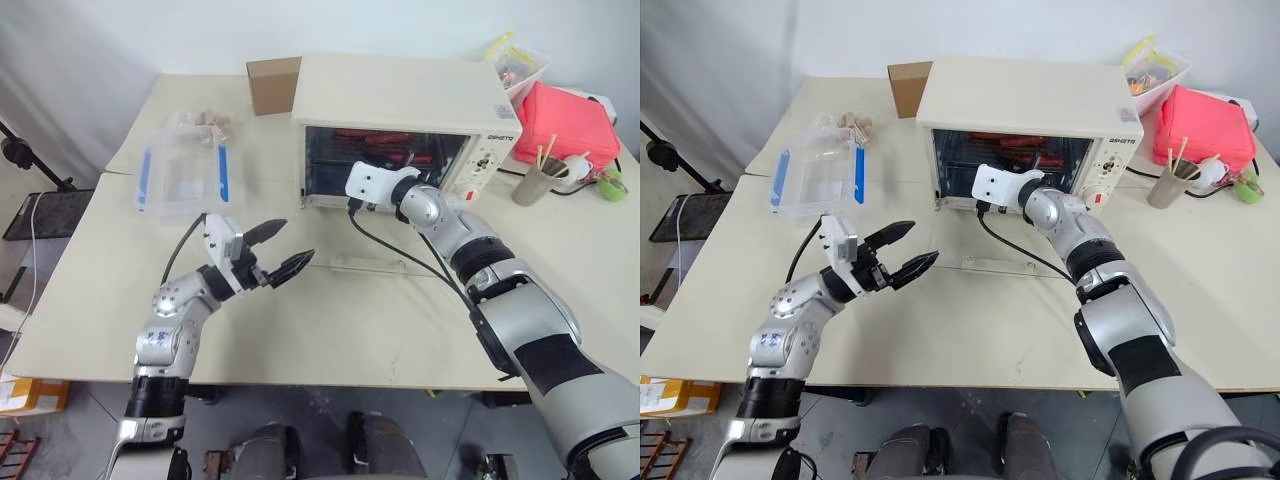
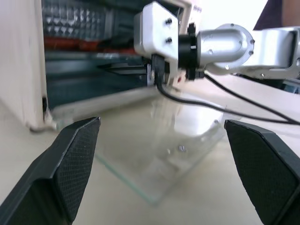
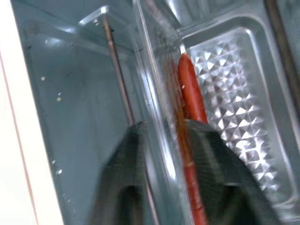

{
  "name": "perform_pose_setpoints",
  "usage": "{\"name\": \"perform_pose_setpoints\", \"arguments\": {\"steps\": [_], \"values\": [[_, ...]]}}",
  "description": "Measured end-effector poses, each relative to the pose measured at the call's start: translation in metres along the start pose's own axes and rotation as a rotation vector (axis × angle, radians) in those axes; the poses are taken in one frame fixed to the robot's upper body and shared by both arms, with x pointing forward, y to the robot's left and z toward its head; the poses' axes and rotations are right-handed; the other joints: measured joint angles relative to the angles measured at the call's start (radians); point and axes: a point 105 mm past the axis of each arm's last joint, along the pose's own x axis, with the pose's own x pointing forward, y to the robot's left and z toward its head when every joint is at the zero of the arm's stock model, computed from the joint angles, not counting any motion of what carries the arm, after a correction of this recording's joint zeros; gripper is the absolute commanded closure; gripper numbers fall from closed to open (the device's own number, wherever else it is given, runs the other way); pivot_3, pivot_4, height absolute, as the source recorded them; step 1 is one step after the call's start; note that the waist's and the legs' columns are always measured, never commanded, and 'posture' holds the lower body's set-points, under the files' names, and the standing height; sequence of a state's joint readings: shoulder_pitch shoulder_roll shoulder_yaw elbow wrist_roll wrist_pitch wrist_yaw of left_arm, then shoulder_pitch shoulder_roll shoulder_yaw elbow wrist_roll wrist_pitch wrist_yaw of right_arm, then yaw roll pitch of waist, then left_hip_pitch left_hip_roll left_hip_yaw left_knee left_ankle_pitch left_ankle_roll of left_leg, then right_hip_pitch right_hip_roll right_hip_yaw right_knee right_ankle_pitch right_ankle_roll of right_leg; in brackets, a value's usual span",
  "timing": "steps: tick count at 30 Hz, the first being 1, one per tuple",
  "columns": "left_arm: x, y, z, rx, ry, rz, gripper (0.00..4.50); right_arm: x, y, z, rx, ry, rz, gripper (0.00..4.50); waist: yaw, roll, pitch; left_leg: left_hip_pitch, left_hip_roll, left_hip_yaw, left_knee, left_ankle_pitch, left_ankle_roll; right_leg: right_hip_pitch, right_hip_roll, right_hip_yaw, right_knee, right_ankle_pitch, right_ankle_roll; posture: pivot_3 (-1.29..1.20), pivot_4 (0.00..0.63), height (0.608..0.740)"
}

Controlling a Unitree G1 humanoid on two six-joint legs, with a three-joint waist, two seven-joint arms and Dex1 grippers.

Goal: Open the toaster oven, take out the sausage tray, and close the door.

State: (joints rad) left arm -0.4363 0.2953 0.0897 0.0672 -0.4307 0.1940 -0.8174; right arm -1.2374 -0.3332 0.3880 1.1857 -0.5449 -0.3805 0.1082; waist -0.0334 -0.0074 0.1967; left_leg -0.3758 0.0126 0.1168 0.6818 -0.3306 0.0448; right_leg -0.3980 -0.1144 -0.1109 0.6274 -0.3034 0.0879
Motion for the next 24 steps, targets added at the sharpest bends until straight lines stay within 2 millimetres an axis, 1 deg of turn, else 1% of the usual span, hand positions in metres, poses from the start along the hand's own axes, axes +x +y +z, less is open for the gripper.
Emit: {"name": "perform_pose_setpoints", "arguments": {"steps": [1, 6, 9, 13, 15, 18, 19, 21, 24], "values": [[0.005, 0.003, 0.003, 0.007, -0.008, -0.009, 0.0, 0.001, 0.001, 0.002, -0.007, -0.007, 0.005, 4.44, 0.0, 0.0, 0.0, 0.0, 0.0, 0.0, 0.0, 0.0, 0.0, 0.0, 0.0, 0.0, 0.0, 0.0, 0.0, 0.0, 0.15, 0.74], [0.039, 0.016, 0.02, 0.04, -0.057, -0.102, 0.0, 0.002, 0.002, 0.006, -0.022, -0.018, 0.011, 4.48, -0.002, 0.0, 0.0, 0.0, 0.0, 0.001, 0.0, 0.0, 0.0, 0.0, 0.001, 0.0, 0.0, 0.0, 0.0, 0.0, 0.15, 0.74], [0.054, 0.021, 0.027, 0.052, -0.074, -0.142, 0.0, 0.002, 0.002, 0.008, -0.029, -0.025, 0.012, 4.48, -0.003, 0.0, 0.0, -0.001, 0.0, 0.001, 0.0, 0.0, 0.0, 0.0, 0.001, 0.0, 0.0, 0.0, 0.0, 0.0, 0.15, 0.74], [0.063, 0.026, 0.027, 0.06, -0.07, -0.166, 0.0, 0.002, 0.001, 0.009, -0.04, -0.034, 0.014, 4.48, -0.004, 0.0, 0.0, -0.001, 0.0, 0.0, 0.0, 0.0, 0.0, 0.0, 0.001, -0.001, 0.0, 0.0, 0.0, 0.0, 0.15, 0.74], [0.07, 0.03, 0.029, 0.054, -0.071, -0.166, 0.0, 0.0, -0.003, 0.008, -0.055, -0.041, 0.017, 4.48, -0.003, 0.001, 0.001, -0.002, 0.0, 0.0, 0.0, 0.001, 0.001, -0.002, 0.001, -0.001, 0.0, 0.0, 0.0, 0.0, 0.15, 0.74], [0.079, 0.044, 0.048, 0.056, -0.117, -0.125, 0.0, -0.007, -0.006, 0.012, -0.097, -0.096, 0.039, 4.48, -0.002, 0.001, 0.001, -0.015, -0.001, 0.001, 0.002, 0.002, 0.002, -0.015, 0.001, -0.001, 0.002, 0.0, 0.0, 0.0, 0.15, 0.74], [0.079, 0.047, 0.052, 0.06, -0.128, -0.117, 0.0, -0.009, -0.004, 0.015, -0.101, -0.115, 0.047, 4.48, -0.002, 0.001, 0.001, -0.015, -0.001, 0.001, 0.002, 0.002, 0.002, -0.016, 0.0, -0.002, 0.003, 0.0, 0.001, 0.0, 0.15, 0.74], [0.081, 0.046, 0.051, 0.053, -0.131, -0.128, 0.0, -0.015, -0.003, 0.019, -0.11, -0.148, 0.061, 4.48, -0.004, 0.001, 0.001, -0.015, -0.001, 0.0, 0.001, 0.002, 0.002, -0.016, 0.001, -0.005, 0.002, 0.0, 0.001, 0.0, 0.15, 0.74], [0.08, 0.048, 0.042, 0.02, -0.119, -0.118, 0.0, -0.028, 0.003, 0.023, -0.118, -0.184, 0.083, 4.48, -0.004, 0.001, 0.001, -0.015, -0.001, 0.0, 0.001, 0.002, 0.003, -0.016, 0.002, -0.009, 0.002, 0.0, 0.001, 0.0, 0.15, 0.74]]}}
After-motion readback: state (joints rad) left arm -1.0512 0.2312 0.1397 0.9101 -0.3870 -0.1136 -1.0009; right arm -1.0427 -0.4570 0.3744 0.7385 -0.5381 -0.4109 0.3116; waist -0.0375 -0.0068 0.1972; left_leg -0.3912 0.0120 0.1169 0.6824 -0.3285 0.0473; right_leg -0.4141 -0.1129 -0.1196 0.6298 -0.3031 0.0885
